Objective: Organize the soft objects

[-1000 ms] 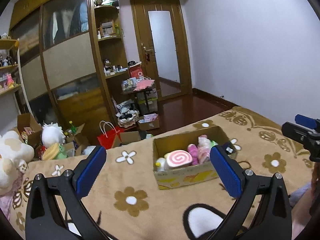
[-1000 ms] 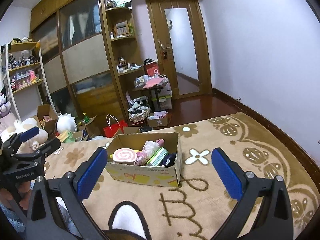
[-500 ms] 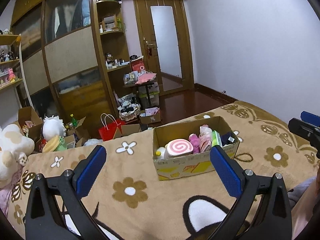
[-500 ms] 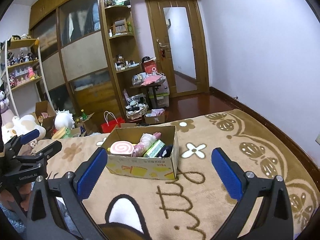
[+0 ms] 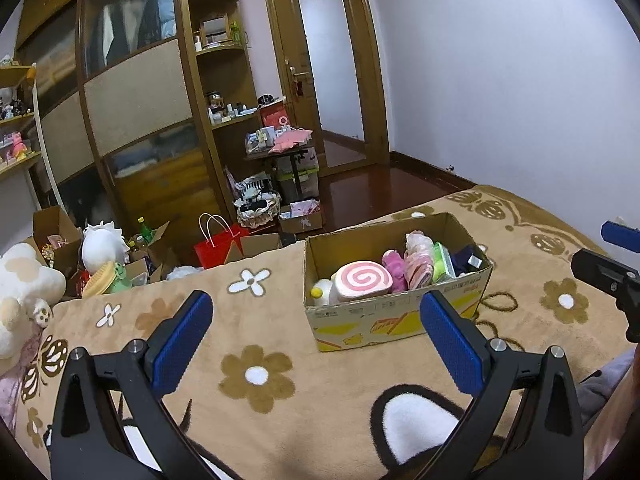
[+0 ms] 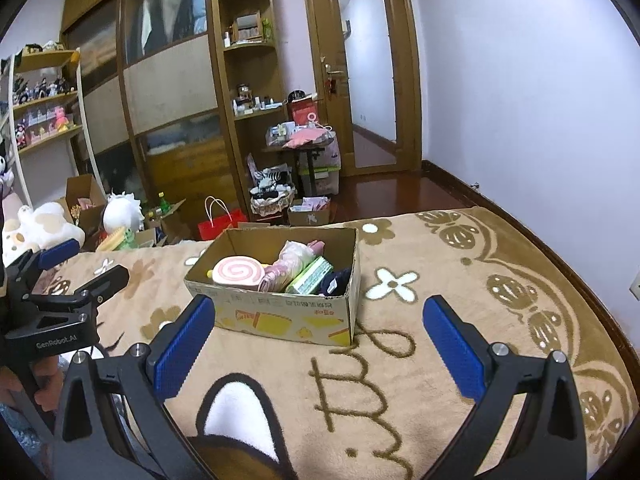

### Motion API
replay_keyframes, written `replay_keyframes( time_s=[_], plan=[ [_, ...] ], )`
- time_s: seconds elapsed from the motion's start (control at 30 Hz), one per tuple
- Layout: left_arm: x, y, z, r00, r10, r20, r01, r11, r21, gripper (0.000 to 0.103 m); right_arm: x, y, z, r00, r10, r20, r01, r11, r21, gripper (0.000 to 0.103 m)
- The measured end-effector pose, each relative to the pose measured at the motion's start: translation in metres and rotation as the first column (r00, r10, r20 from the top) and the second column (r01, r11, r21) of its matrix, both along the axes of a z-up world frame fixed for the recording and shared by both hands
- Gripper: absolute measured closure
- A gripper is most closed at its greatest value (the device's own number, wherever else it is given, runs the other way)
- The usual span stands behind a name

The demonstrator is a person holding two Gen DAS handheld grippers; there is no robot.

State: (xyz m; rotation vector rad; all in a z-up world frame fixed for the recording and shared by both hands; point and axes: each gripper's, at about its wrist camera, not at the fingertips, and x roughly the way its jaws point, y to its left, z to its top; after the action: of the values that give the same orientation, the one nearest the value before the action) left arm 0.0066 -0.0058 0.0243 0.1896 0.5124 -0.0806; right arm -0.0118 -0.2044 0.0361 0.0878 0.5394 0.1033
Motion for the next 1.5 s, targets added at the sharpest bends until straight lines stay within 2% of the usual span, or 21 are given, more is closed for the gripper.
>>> replay_keyframes(
  time_s=[0.63, 0.93, 1.5],
  plan=[
    [0.0015, 0.0021, 0.0017, 1.0, -0.008, -0.003, 0.008, 1.0, -0.025, 0.001, 0.0031, -0.0013, -0.0022, 1.0, -0.009, -0.008, 0.009, 1.0, -0.001, 0.0],
    [0.0014, -0.0004, 0.0007, 1.0, -0.011, -0.006, 0.011, 1.0, -0.006, 0.001, 0.0031, -0.0032, -0.0035, 1.0, -0.012, -0.009, 0.012, 1.0, 0.001, 0.0],
    [0.001, 0.0009, -0.0018, 1.0, -0.02, -0.021, 0.019, 1.0, -0.024, 0.001, 0.0025, -0.0081, -0.0053, 1.0, -0.019, -0.011, 0.019, 1.0, 0.002, 0.0]
  ],
)
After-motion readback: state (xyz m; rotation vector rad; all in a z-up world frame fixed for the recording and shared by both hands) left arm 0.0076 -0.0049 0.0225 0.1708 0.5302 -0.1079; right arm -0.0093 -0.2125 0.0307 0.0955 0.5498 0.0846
